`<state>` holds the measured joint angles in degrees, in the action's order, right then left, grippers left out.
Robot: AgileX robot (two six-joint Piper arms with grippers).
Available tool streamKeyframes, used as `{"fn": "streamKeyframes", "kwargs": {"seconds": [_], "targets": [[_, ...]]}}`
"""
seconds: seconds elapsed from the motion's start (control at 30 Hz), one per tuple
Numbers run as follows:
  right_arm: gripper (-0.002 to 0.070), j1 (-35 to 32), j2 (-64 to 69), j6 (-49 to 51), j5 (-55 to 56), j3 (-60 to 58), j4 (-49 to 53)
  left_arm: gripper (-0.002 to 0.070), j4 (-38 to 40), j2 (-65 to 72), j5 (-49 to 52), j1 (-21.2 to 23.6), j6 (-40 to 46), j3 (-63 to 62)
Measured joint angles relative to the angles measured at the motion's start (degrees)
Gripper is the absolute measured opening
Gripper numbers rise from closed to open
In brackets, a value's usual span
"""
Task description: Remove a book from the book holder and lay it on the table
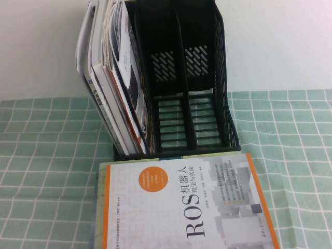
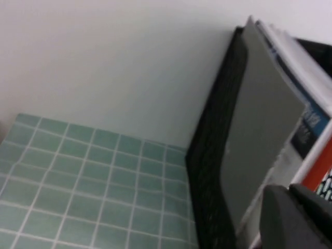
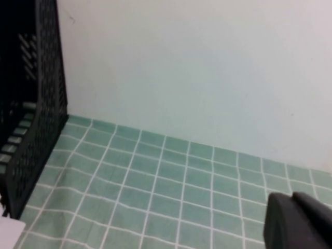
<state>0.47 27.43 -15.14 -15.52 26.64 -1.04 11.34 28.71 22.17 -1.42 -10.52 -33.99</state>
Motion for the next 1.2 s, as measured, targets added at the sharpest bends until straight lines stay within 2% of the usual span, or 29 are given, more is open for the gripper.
{"fn": "streamKeyframes", "kwargs": {"seconds": [0.23, 0.43, 0.53, 0.73, 0.9, 0.97, 1.03, 1.2], "targets": [[-0.0001, 3.13, 9.65, -22.49, 5.65, 0.08, -20.27, -0.0003, 23.17, 7.52, 7.06, 0.00, 21.71, -8.14], [-0.0002, 12.99, 15.81, -35.01, 7.04, 2.99, -27.23, -0.0003, 39.42, 16.00, 12.22, 0.00, 37.47, -10.32], [-0.0002, 18.66, 18.42, -38.93, 4.69, 5.50, -27.77, -0.0003, 42.80, 19.02, 13.52, 0.00, 41.12, -11.59], [-0.0001, 29.08, 24.50, -43.20, -2.29, 8.58, -28.79, -0.0003, 44.36, 23.78, 14.93, 0.00, 43.41, -14.76], [-0.0001, 32.88, 30.11, -46.24, -11.38, 9.06, -29.84, -0.0003, 44.70, 26.60, 15.60, 0.00, 43.41, -17.08], [-0.0001, 32.97, 32.27, -45.26, -15.57, 9.06, -26.59, -0.0003, 44.75, 27.64, 15.60, 0.00, 43.41, -17.91], [-0.0001, 32.97, 34.42, -40.03, -17.74, 9.16, -19.73, -0.0003, 44.89, 28.64, 15.60, 0.00, 43.77, -18.10], [-0.0001, 32.97, 36.68, -8.29, -17.92, 9.26, 10.81, -0.0003, 44.77, 32.00, 16.26, -0.11, 44.50, -18.10]]}}
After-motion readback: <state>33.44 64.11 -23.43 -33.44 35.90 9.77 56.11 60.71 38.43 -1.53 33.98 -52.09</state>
